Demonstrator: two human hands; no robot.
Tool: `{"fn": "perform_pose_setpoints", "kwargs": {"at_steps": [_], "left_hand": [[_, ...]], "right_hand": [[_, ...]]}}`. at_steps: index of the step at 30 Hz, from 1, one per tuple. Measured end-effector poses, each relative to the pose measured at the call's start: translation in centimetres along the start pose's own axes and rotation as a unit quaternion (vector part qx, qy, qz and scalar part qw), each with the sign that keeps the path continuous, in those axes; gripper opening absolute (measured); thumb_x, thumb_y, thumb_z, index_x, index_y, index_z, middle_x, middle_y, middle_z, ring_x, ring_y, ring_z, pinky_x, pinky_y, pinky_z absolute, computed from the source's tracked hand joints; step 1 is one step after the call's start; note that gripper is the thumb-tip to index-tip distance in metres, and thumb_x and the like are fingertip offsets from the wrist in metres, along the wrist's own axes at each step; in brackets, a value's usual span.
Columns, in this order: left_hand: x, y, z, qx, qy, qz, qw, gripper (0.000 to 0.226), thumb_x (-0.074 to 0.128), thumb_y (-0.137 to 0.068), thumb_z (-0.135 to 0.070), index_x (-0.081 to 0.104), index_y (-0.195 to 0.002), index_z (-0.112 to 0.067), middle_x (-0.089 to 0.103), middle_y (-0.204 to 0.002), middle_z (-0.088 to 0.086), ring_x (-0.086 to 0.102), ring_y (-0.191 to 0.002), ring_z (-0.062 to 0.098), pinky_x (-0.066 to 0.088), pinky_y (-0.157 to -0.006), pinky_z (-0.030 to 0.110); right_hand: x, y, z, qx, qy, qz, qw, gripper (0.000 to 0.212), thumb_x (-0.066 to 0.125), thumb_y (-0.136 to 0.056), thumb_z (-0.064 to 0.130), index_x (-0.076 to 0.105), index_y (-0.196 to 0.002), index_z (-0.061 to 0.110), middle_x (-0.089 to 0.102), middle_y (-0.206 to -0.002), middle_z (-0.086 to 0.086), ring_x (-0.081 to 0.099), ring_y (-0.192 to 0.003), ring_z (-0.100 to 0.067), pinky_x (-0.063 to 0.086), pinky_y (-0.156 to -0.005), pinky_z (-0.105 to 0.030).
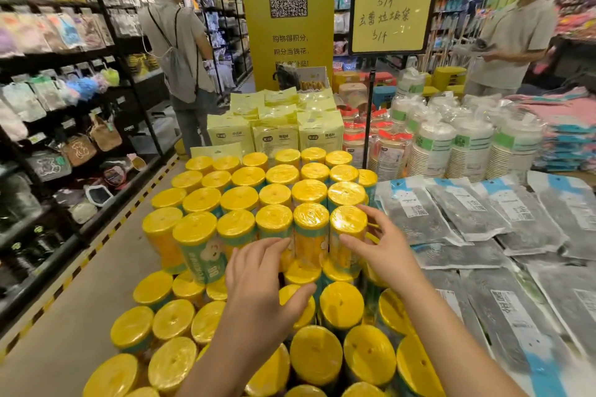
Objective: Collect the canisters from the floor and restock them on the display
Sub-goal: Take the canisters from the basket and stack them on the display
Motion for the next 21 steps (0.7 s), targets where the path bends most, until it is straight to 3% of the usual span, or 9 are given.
{"fn": "perform_pose_setpoints", "kwargs": {"at_steps": [5,10,14,18,21], "left_hand": [[-1.1,-0.3,-1.0,-0.011,-0.01,0.035,0.999,0.078,0.052,-0.083,-0.073,0.039,-0.148,-0.033,0.038,-0.144,-0.015,0.027,-0.137,0.009,0.022,-0.117,0.037],[-4.3,0.5,-2.6,0.006,-0.03,0.034,0.999,0.074,0.06,-0.089,-0.065,0.032,-0.151,-0.036,0.031,-0.149,-0.016,0.019,-0.141,0.008,0.017,-0.12,0.035],[-7.2,2.6,-3.0,0.025,-0.103,0.045,0.993,0.072,0.058,-0.09,-0.064,0.034,-0.151,-0.034,0.032,-0.15,-0.012,0.019,-0.143,0.012,0.014,-0.123,0.045],[-9.8,5.8,-2.7,0.013,-0.186,0.068,0.98,0.07,0.057,-0.093,-0.058,0.03,-0.153,-0.032,0.028,-0.155,-0.004,0.017,-0.148,0.022,0.007,-0.125,0.047],[-11.4,8.7,-1.9,-0.014,-0.211,0.075,0.974,0.066,0.059,-0.093,-0.053,0.036,-0.15,-0.028,0.029,-0.156,0.001,0.019,-0.148,0.026,0.01,-0.124,0.048]], "right_hand": [[-0.4,0.6,0.8,0.01,0.087,0.012,0.996,0.074,0.085,-0.076,0.046,0.047,-0.139,0.037,0.055,-0.14,0.008,0.052,-0.13,-0.016,0.048,-0.105,-0.039],[-1.5,3.1,6.9,-0.097,0.275,0.017,0.956,0.089,0.077,-0.084,0.051,0.031,-0.156,0.025,0.037,-0.155,0.003,0.034,-0.143,-0.017,0.033,-0.114,-0.036],[0.0,7.9,12.8,-0.214,0.395,0.106,0.887,0.087,0.071,-0.084,0.059,0.03,-0.156,0.03,0.037,-0.155,0.007,0.033,-0.143,-0.015,0.035,-0.114,-0.035],[3.0,13.9,15.7,-0.252,0.442,0.188,0.84,0.081,0.065,-0.087,0.06,0.028,-0.156,0.036,0.033,-0.155,0.012,0.03,-0.145,-0.012,0.034,-0.115,-0.032],[5.9,17.5,16.7,-0.257,0.447,0.221,0.827,0.078,0.06,-0.091,0.059,0.023,-0.157,0.038,0.025,-0.16,0.012,0.024,-0.148,-0.012,0.029,-0.117,-0.03]]}}
Point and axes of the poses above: each hand's wrist, its own y-axis away from the middle knuckle, its own x-axis out of the palm, z = x × y, the point moved 5 cm from there along -y, towards the middle knuckle
